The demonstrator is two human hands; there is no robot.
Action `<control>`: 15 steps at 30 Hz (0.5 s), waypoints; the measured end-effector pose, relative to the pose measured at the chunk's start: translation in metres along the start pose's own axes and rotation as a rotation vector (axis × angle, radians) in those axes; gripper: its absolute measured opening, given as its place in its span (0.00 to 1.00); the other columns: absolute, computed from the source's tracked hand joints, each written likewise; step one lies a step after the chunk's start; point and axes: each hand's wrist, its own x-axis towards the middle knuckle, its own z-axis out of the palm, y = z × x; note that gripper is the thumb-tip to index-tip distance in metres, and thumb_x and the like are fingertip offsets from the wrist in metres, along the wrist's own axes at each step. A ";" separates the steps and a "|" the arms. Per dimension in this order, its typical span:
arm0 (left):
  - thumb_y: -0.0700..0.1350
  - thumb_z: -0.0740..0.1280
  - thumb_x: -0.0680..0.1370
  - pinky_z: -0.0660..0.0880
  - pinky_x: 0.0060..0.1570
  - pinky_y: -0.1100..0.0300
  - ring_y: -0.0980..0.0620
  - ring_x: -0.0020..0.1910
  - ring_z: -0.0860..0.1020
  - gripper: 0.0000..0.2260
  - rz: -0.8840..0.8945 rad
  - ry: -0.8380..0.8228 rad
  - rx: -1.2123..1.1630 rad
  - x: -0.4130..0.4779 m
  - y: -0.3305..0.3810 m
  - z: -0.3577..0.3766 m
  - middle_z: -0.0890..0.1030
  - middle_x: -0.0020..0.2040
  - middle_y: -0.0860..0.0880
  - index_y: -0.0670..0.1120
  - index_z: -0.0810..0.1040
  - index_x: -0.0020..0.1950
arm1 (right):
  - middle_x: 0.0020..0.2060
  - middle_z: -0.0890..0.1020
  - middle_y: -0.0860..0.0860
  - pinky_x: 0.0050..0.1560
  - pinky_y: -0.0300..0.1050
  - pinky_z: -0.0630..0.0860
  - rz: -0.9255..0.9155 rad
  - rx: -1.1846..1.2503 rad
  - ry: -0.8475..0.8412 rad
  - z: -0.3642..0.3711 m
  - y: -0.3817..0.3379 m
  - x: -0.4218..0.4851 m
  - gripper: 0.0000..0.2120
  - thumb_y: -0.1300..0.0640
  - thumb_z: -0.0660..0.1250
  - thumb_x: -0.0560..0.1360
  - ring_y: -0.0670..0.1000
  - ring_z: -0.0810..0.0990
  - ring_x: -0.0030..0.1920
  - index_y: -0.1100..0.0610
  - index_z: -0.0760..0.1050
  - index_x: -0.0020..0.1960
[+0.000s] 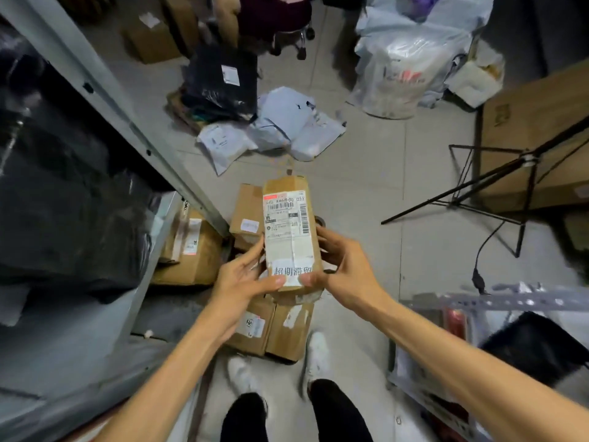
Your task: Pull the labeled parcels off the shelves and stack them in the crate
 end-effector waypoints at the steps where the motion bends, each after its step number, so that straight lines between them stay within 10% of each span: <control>1: 0.30 0.72 0.64 0.78 0.55 0.62 0.57 0.62 0.77 0.37 -0.012 0.006 -0.010 0.010 -0.016 -0.014 0.81 0.60 0.57 0.49 0.69 0.70 | 0.60 0.80 0.44 0.56 0.53 0.80 0.025 -0.004 -0.017 0.012 0.017 0.014 0.40 0.69 0.76 0.65 0.46 0.77 0.62 0.44 0.68 0.69; 15: 0.23 0.69 0.66 0.78 0.48 0.66 0.60 0.60 0.78 0.38 -0.223 0.091 0.078 0.117 -0.190 -0.177 0.82 0.56 0.61 0.48 0.68 0.71 | 0.59 0.80 0.38 0.60 0.43 0.78 0.176 0.144 -0.023 0.173 0.215 0.129 0.41 0.73 0.75 0.66 0.39 0.78 0.60 0.41 0.67 0.68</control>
